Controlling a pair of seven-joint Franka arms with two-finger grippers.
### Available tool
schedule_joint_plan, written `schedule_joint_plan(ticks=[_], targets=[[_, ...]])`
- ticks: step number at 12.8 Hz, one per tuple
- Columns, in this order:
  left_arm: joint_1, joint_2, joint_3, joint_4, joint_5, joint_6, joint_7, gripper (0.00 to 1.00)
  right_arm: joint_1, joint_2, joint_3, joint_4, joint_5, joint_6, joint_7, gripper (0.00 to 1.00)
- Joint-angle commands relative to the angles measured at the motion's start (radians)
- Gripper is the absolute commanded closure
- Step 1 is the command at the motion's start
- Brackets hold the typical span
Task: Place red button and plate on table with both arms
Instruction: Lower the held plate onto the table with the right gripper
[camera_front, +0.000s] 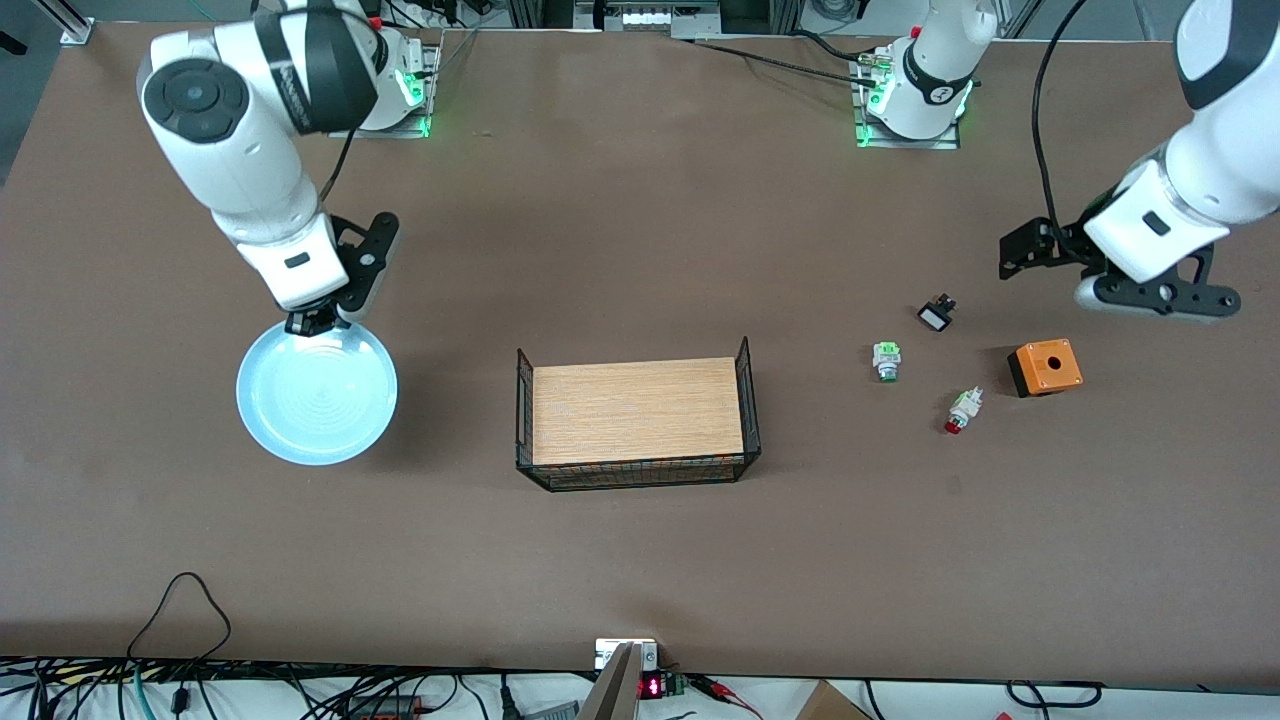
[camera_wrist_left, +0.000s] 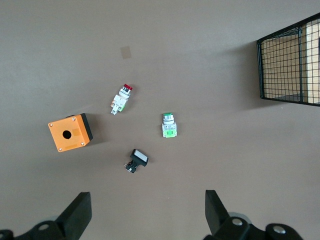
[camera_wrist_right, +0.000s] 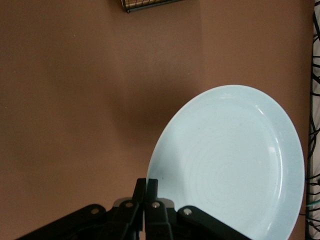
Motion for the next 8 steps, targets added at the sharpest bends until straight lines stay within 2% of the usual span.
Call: schedule_joint_plan(ticks=[1, 5, 6, 8], targets=[[-0.065, -0.058, 0.084, -0.074, -0.004, 0.037, 0.028, 0.0, -0.051, -0.04, 0.014, -0.157, 0.016, 0.157, -0.063, 1.0], [-0.065, -0.02, 0.072, -0.008, 0.03, -0.018, 0.019, 0.0, -0.137, -0.025, 0.014, -0.354, 0.016, 0.448, -0.105, 1.0], [-0.067, -0.02, 0.07, -0.006, 0.03, -0.02, 0.019, 0.0, -0.157, -0.002, 0.014, -0.382, 0.022, 0.504, -0.071, 1.0], [-0.067, -0.018, 0.07, -0.005, 0.03, -0.02, 0.019, 0.0, -0.163, 0.015, 0.014, -0.396, 0.033, 0.513, 0.1, 1.0]])
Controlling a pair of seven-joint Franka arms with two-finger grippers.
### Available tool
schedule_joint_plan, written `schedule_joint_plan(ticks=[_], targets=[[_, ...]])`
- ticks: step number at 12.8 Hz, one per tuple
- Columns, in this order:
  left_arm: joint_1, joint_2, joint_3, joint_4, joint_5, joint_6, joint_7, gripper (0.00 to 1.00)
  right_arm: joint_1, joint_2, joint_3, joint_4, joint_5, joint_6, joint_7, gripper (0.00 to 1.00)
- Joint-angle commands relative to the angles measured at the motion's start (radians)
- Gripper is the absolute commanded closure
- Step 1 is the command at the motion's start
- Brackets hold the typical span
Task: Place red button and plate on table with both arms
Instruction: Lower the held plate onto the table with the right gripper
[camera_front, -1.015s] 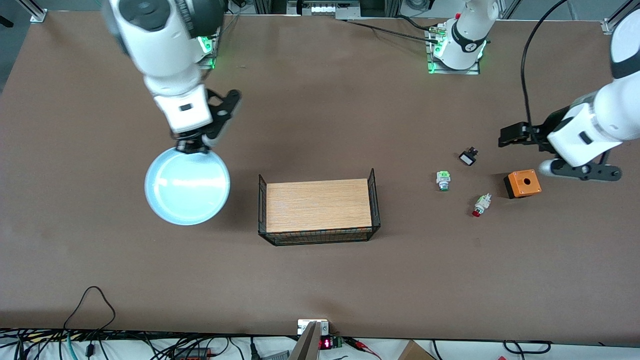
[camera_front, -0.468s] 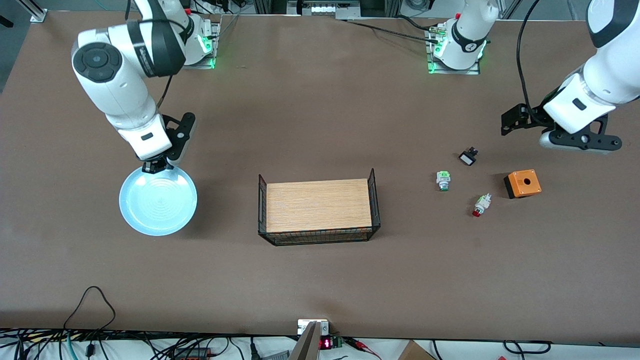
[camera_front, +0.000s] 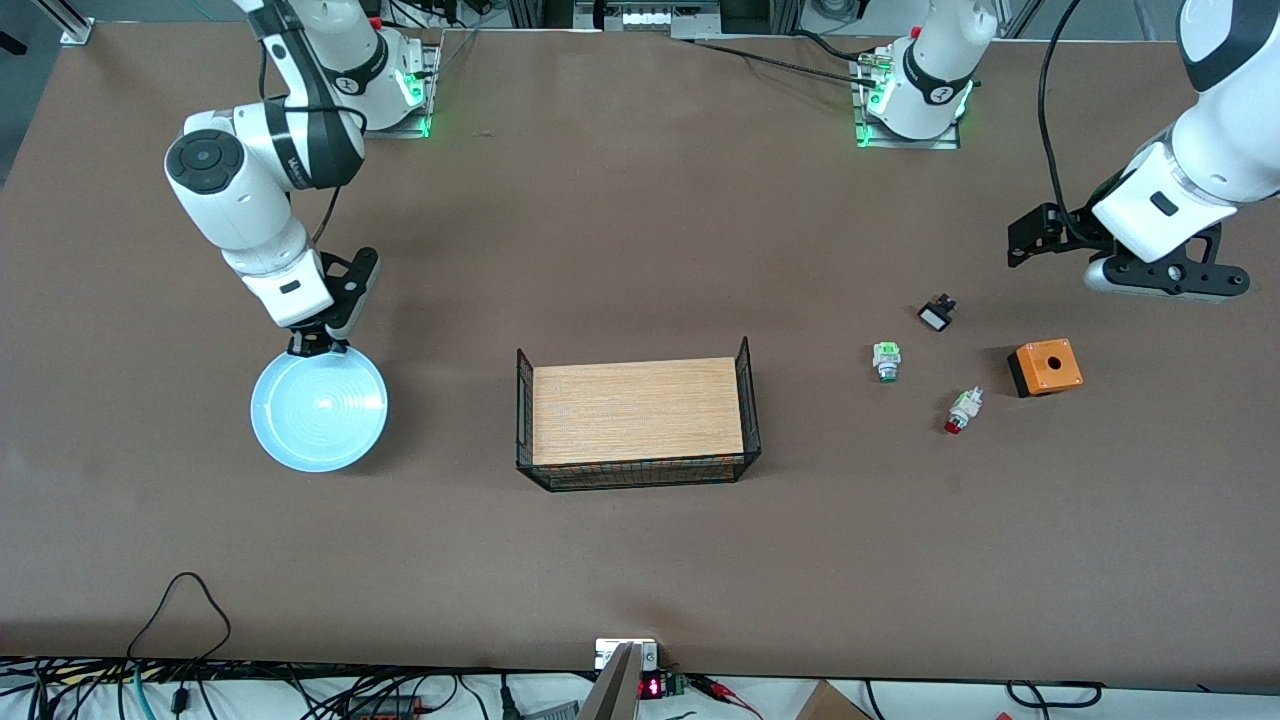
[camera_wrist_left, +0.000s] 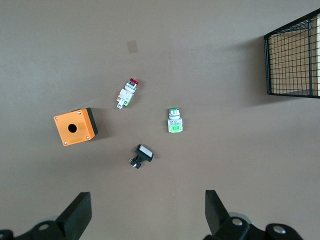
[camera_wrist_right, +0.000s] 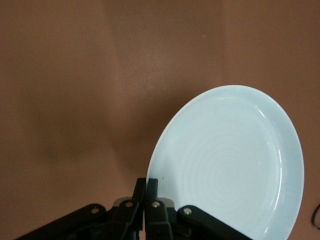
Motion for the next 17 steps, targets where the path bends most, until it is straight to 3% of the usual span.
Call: schedule_joint_plan(ticks=[1, 5, 11, 12, 13, 14, 16, 17], targets=[[-0.011, 0.013, 0.007, 0.032, 0.022, -0.028, 0.011, 0.0, -0.015, 0.005, 0.015, -0.024, 0.017, 0.019, 0.203, 1.0], [-0.014, 0.013, 0.007, 0.032, 0.022, -0.031, 0.01, 0.0, -0.007, 0.043, 0.015, -0.061, 0.013, 0.018, 0.538, 1.0], [-0.012, 0.013, 0.007, 0.032, 0.021, -0.032, 0.011, 0.0, 0.007, 0.114, 0.015, -0.057, 0.0, 0.025, 0.655, 0.97], [-0.012, 0.013, 0.007, 0.032, 0.021, -0.032, 0.01, 0.0, 0.005, 0.125, 0.015, -0.057, 0.0, 0.028, 0.656, 0.8], [-0.012, 0.013, 0.007, 0.032, 0.021, -0.032, 0.01, 0.0, 0.005, 0.126, 0.017, -0.055, 0.0, 0.028, 0.667, 0.57], [-0.012, 0.013, 0.007, 0.032, 0.021, -0.032, 0.01, 0.0, 0.007, 0.128, 0.017, -0.054, 0.0, 0.028, 0.676, 0.43], [-0.012, 0.013, 0.007, 0.032, 0.021, -0.032, 0.011, 0.0, 0.005, 0.125, 0.018, -0.041, 0.0, 0.018, 0.678, 0.0], [-0.012, 0.013, 0.007, 0.032, 0.021, -0.031, 0.011, 0.0, -0.001, 0.122, 0.018, -0.032, 0.007, 0.001, 0.679, 0.0]])
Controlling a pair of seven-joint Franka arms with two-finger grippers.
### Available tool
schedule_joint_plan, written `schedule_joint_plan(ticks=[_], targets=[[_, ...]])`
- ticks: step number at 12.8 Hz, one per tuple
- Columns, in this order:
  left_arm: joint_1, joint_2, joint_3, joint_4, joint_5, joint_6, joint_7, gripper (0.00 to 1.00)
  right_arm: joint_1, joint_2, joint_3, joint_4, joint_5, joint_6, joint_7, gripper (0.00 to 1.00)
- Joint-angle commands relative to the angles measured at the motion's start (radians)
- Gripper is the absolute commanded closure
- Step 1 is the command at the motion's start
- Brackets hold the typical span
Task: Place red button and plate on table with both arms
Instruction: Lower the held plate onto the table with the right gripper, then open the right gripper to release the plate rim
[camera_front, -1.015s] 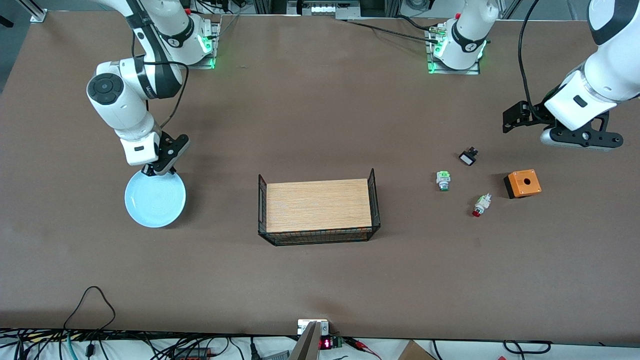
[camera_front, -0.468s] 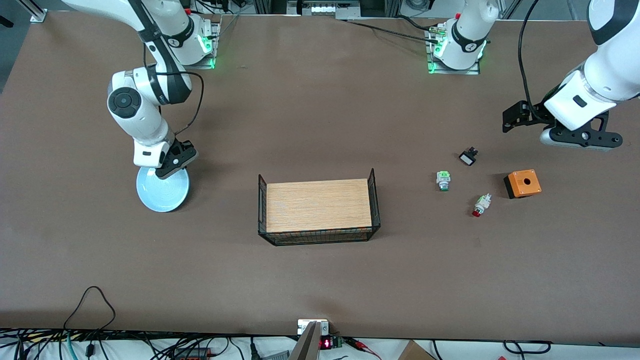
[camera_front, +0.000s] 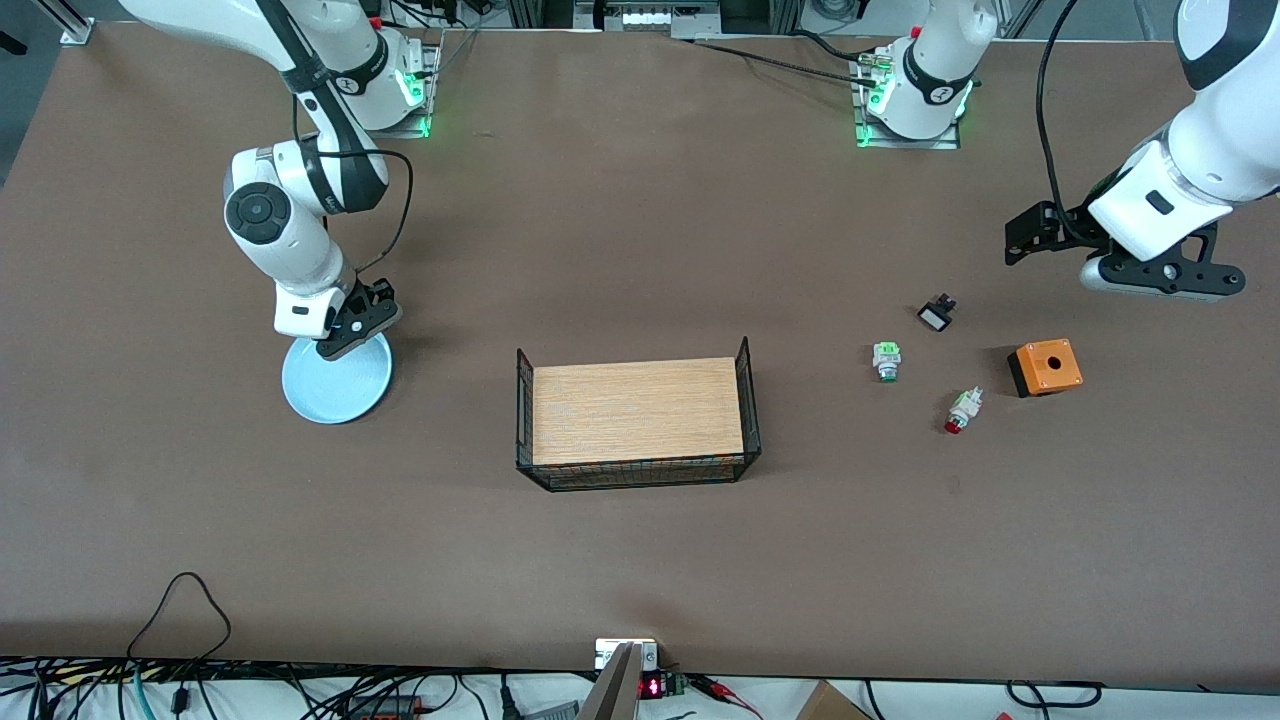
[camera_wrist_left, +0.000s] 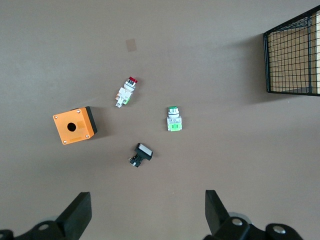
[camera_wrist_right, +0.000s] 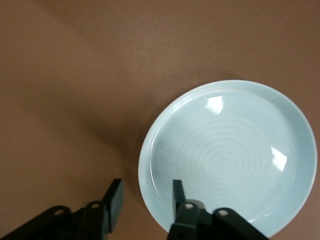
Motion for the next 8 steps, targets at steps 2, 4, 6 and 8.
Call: schedule_joint_plan(ticks=[2, 4, 6, 8], targets=[[-0.011, 0.013, 0.007, 0.031, 0.021, -0.022, 0.01, 0.0, -0.011, -0.006, 0.004, 0.092, 0.012, -0.158, 0.097, 0.0], [-0.009, 0.013, 0.007, 0.031, 0.021, -0.024, 0.01, 0.0, -0.005, -0.006, 0.007, 0.184, 0.013, -0.322, 0.22, 0.0], [-0.009, 0.013, 0.007, 0.031, 0.019, -0.024, 0.011, 0.0, -0.011, -0.014, 0.005, 0.25, 0.079, -0.389, 0.248, 0.0], [-0.009, 0.015, 0.007, 0.031, 0.019, -0.024, 0.011, 0.0, -0.027, -0.023, -0.005, 0.302, 0.189, -0.453, 0.263, 0.0]])
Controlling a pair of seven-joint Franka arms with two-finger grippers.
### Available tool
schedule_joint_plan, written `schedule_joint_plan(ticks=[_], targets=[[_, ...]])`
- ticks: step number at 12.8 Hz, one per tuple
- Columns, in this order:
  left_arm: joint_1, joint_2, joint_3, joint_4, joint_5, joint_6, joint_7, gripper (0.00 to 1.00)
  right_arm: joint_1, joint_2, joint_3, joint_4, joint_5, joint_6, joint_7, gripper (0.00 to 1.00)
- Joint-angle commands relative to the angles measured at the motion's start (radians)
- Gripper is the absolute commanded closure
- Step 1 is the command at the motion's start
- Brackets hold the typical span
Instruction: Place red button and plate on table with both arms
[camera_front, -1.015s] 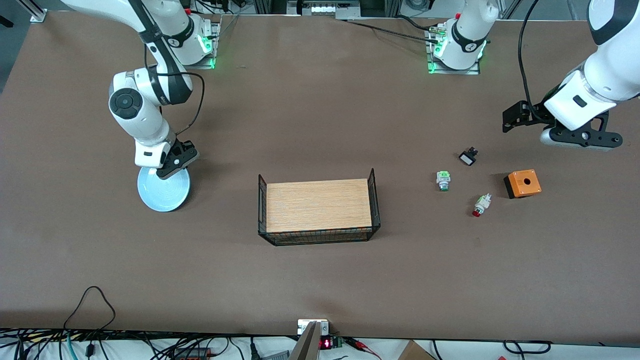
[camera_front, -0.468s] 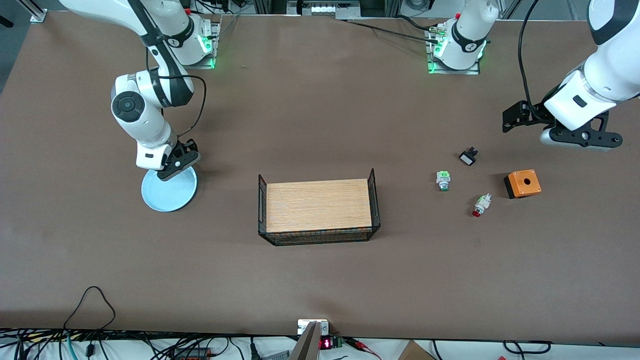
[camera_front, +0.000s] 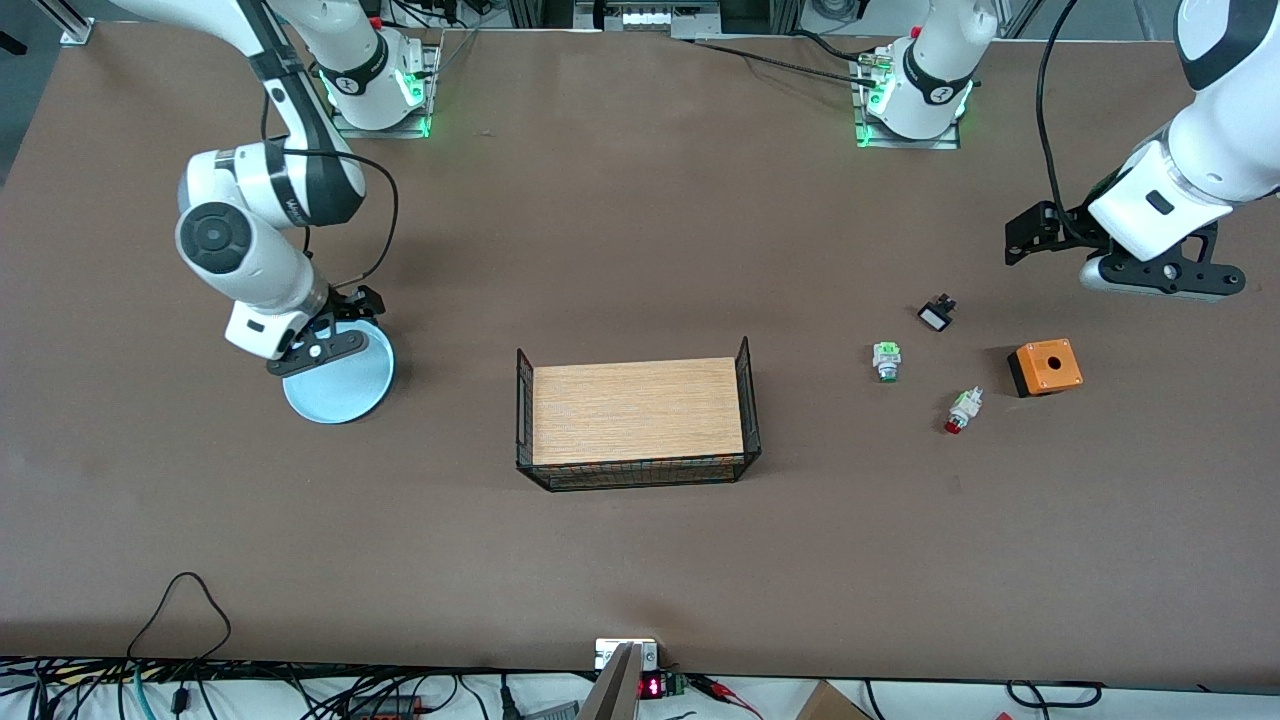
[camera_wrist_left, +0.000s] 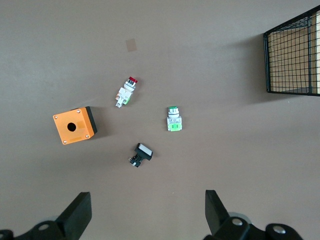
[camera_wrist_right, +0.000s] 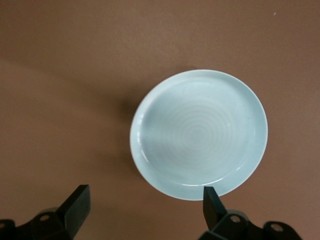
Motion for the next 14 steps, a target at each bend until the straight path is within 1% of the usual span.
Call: schedule_joint_plan(ticks=[1, 3, 5, 7, 9, 14], targets=[[-0.009, 0.014, 0.007, 0.031, 0.021, -0.024, 0.017, 0.0, -0.024, -0.02, -0.004, 0.074, 0.075, -0.094, 0.041, 0.0], [-0.009, 0.014, 0.007, 0.031, 0.021, -0.024, 0.011, 0.0, -0.031, -0.052, -0.004, 0.126, 0.073, -0.173, 0.071, 0.0], [-0.011, 0.014, 0.007, 0.031, 0.021, -0.024, 0.01, 0.0, -0.033, -0.092, -0.004, 0.2, 0.072, -0.281, 0.121, 0.0], [-0.009, 0.014, 0.007, 0.031, 0.021, -0.024, 0.01, 0.0, -0.034, -0.115, -0.007, 0.28, 0.07, -0.383, 0.126, 0.0], [-0.011, 0.016, 0.007, 0.035, 0.022, -0.024, 0.011, 0.0, -0.034, -0.137, -0.011, 0.308, 0.067, -0.409, 0.124, 0.0], [-0.011, 0.036, 0.007, 0.058, 0.019, -0.025, 0.017, 0.0, -0.036, -0.243, -0.031, 0.309, 0.065, -0.42, 0.164, 0.0]])
